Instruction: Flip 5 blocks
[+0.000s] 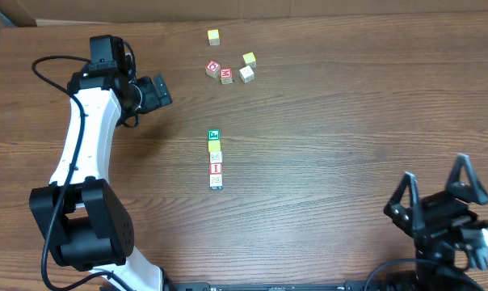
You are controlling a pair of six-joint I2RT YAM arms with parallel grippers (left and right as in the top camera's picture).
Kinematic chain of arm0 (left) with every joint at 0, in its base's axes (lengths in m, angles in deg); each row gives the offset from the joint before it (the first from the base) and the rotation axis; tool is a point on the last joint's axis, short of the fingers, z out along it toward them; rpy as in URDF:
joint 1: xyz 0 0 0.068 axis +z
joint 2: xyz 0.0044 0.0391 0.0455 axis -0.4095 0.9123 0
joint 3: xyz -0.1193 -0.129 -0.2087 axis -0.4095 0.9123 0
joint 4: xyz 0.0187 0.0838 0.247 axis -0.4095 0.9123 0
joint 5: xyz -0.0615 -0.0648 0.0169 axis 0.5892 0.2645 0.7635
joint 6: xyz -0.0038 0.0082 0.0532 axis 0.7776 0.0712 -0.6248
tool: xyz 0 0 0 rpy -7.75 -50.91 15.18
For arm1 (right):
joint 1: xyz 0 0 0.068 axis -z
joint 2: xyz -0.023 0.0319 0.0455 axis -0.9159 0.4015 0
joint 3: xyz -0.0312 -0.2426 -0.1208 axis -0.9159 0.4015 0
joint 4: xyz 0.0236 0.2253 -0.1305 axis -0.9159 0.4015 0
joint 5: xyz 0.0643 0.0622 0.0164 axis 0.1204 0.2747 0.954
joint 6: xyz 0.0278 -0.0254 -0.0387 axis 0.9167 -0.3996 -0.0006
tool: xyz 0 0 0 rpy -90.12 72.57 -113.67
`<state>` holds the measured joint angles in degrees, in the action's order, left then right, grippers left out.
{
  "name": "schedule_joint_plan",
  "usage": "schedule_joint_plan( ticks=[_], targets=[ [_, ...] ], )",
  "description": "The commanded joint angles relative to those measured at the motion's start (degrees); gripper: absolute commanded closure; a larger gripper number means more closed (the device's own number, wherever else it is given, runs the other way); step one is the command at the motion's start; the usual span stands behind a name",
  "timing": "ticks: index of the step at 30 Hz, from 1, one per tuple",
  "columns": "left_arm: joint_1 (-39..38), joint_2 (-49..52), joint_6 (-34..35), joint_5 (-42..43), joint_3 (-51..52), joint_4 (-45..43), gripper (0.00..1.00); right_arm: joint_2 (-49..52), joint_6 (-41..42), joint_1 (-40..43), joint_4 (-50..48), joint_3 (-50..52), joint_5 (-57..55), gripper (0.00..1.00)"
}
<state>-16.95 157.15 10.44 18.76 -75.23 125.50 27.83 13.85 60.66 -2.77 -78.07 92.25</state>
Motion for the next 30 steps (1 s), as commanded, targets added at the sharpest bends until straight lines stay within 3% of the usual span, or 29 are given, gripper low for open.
schedule_joint_plan(
  ticks=[1, 9, 20, 30],
  targets=[
    [-0.17, -0.04, -0.92, -0.02, -1.01, 0.11, 0.00, -0.39, -0.61, 0.28, -0.13, 3.32, 0.81, 0.00],
    [-0.17, -0.04, -0.92, -0.02, -1.01, 0.11, 0.00, -0.44, -0.42, 0.28, 9.09, 5.46, 1.51, 0.00],
    [-0.17, -0.04, -0.92, -0.02, -1.01, 0.11, 0.00, -0.44, -3.67, 0.28, 34.95, 5.46, 2.45, 0.00],
    [-0.17, -0.04, -0.92, -0.02, -1.01, 0.11, 0.00, -0.44, -18.86, 0.28, 34.58, 5.46, 3.32, 0.00]
  ],
)
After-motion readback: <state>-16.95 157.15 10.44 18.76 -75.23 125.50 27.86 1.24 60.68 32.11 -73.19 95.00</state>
